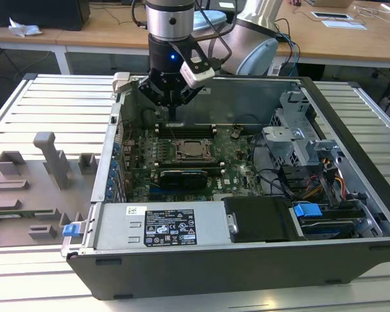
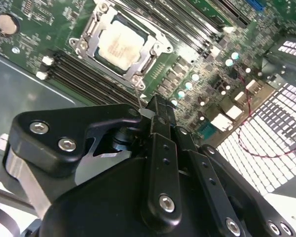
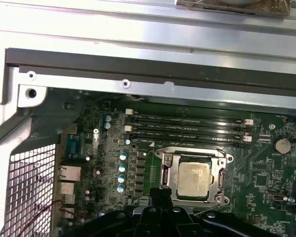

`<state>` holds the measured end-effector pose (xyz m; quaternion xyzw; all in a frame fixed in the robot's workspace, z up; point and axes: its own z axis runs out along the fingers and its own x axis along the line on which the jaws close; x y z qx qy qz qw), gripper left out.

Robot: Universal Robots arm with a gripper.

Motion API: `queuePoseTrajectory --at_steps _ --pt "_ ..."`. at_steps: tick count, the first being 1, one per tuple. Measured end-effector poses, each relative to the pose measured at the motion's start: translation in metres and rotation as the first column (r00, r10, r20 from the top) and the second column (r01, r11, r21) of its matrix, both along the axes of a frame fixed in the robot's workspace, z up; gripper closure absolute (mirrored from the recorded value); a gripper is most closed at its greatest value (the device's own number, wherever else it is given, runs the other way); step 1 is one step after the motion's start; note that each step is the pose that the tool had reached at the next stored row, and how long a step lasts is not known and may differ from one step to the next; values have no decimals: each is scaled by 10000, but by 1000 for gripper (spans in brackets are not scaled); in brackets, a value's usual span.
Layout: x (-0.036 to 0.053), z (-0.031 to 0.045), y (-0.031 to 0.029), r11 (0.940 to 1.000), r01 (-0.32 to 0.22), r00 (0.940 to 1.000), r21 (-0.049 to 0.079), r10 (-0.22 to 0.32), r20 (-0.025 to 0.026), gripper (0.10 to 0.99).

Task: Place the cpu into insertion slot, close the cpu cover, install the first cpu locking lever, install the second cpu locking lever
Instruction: 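Install the first cpu locking lever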

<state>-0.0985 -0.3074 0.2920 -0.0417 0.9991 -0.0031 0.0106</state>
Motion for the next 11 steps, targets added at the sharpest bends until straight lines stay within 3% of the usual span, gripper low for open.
queuePoseTrajectory --at_steps 11 --pt "-226 0 0 10000 0 10000 0 0 -1 980"
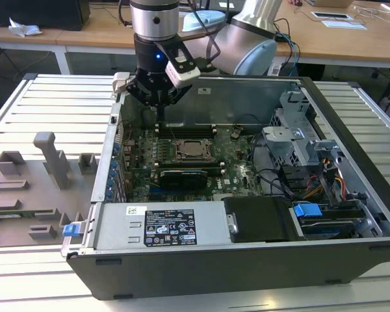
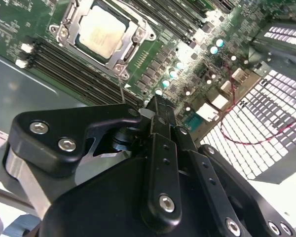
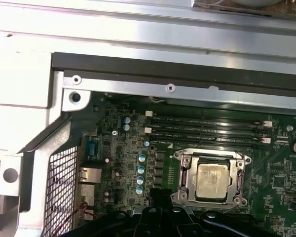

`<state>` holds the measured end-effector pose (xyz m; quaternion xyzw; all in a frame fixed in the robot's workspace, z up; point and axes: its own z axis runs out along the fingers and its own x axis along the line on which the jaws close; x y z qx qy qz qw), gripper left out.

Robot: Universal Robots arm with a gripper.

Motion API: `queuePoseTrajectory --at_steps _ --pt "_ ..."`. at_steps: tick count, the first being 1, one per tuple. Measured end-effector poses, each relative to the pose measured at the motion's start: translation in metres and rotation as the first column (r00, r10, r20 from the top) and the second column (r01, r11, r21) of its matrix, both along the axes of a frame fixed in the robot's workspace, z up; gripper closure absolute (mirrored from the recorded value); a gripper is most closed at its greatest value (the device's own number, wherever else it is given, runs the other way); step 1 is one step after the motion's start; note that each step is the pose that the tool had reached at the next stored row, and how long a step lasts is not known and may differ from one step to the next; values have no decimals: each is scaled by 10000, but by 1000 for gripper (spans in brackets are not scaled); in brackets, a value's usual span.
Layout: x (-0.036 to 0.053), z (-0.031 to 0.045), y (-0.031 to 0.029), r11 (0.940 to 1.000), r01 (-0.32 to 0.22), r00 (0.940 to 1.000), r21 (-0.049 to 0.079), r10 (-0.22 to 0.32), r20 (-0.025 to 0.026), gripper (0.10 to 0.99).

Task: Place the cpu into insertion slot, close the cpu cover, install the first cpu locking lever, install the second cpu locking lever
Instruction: 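Install the first cpu locking lever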

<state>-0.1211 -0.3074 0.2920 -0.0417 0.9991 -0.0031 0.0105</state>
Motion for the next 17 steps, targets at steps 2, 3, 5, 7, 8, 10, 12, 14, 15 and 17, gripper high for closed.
queuePoseTrajectory --at_steps 2,3,5,7,8,10,12,14,15,17 --pt "-44 0 0 10000 -1 10000 0 1 0 980" --pt "-56 0 0 10000 -1 10000 1 1 1 980" --pt "-76 0 0 10000 0 10000 0 0 1 980" --pt "-101 0 0 10000 1 10000 0 -1 1 980" --pt "-111 0 0 10000 0 10000 0 0 0 980" --pt "-138 0 0 10000 1 10000 0 -1 0 980" --pt "-163 0 0 10000 0 10000 0 0 1 980" --pt "-188 0 0 10000 0 10000 0 0 1 980" --pt "-200 0 0 10000 0 10000 0 0 1 980" --pt "-207 -1 1 10000 -1 10000 0 1 1 980"
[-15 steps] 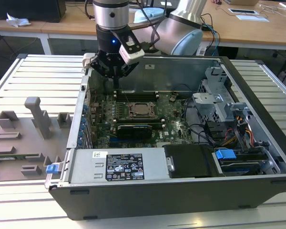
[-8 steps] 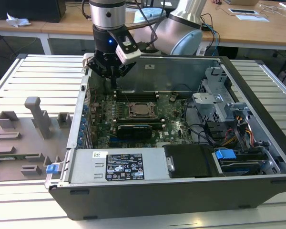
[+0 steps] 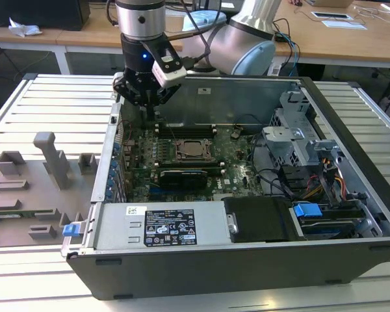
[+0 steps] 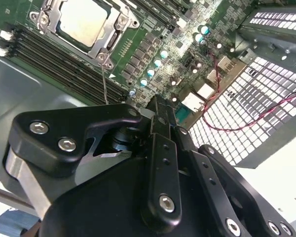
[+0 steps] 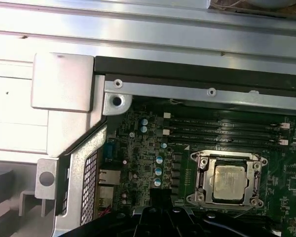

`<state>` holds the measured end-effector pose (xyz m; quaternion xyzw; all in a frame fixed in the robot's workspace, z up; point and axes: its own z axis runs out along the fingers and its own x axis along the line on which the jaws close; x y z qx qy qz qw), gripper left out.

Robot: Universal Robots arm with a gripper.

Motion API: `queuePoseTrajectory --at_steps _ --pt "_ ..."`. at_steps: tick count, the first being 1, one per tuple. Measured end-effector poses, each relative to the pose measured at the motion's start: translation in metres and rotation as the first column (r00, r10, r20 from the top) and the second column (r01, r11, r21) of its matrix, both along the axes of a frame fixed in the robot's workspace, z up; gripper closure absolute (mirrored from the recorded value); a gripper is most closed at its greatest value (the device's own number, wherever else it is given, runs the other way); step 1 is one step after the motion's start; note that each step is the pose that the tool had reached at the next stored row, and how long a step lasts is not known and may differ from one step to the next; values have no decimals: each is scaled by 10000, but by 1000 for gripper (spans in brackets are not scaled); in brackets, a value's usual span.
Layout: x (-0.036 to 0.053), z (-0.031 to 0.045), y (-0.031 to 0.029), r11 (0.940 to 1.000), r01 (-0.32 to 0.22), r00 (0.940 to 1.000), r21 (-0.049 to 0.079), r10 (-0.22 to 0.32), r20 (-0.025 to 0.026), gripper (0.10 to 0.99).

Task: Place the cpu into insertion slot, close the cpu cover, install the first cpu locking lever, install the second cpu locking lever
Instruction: 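Install the first cpu locking lever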

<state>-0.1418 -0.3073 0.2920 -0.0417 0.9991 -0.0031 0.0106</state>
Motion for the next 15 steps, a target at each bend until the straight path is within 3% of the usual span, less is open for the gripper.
queuePoseTrajectory --at_steps 3,10,15 --pt "-7 1 9 10000 1 10000 0 -1 -1 980" --pt "-9 -1 146 10000 6 10000 -1 -6 -1 980" --pt "-14 -50 150 10000 5 10000 -1 -5 -1 980"
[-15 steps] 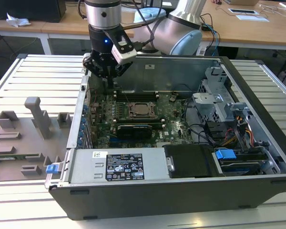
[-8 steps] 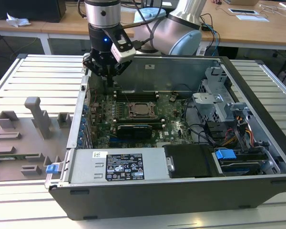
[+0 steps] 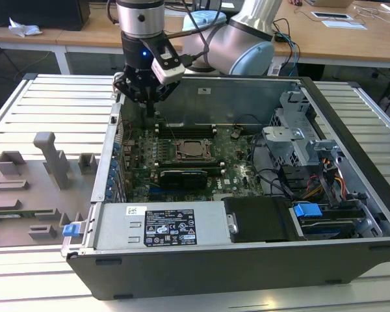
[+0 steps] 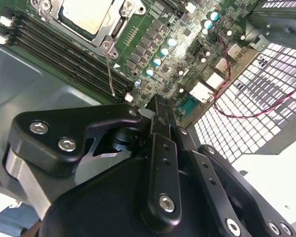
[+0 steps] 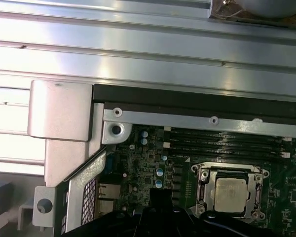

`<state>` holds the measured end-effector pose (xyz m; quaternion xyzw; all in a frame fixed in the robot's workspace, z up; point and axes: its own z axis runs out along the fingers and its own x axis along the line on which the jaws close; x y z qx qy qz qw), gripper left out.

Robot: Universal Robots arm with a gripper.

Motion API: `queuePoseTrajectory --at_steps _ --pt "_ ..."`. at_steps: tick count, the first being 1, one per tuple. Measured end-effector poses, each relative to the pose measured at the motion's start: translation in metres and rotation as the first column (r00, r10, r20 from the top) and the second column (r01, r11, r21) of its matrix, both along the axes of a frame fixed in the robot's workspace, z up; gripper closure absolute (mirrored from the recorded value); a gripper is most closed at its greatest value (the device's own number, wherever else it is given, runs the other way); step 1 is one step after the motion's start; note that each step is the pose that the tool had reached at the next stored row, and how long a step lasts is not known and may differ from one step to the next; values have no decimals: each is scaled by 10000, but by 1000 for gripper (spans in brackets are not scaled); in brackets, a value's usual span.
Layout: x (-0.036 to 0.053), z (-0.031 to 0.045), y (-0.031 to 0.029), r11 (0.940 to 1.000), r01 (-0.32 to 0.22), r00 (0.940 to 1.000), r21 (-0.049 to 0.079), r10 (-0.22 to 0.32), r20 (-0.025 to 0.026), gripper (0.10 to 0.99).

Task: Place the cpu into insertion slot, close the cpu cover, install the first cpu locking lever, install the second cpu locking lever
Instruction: 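Install the first cpu locking lever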

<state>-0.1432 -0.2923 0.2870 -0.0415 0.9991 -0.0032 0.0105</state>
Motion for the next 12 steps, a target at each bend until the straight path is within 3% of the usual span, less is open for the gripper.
queuePoseTrajectory --at_steps 5,12 --pt "9 -46 15 10000 3 10000 0 -3 0 980" --pt "128 -146 75 10000 0 10000 1 0 -30 980"
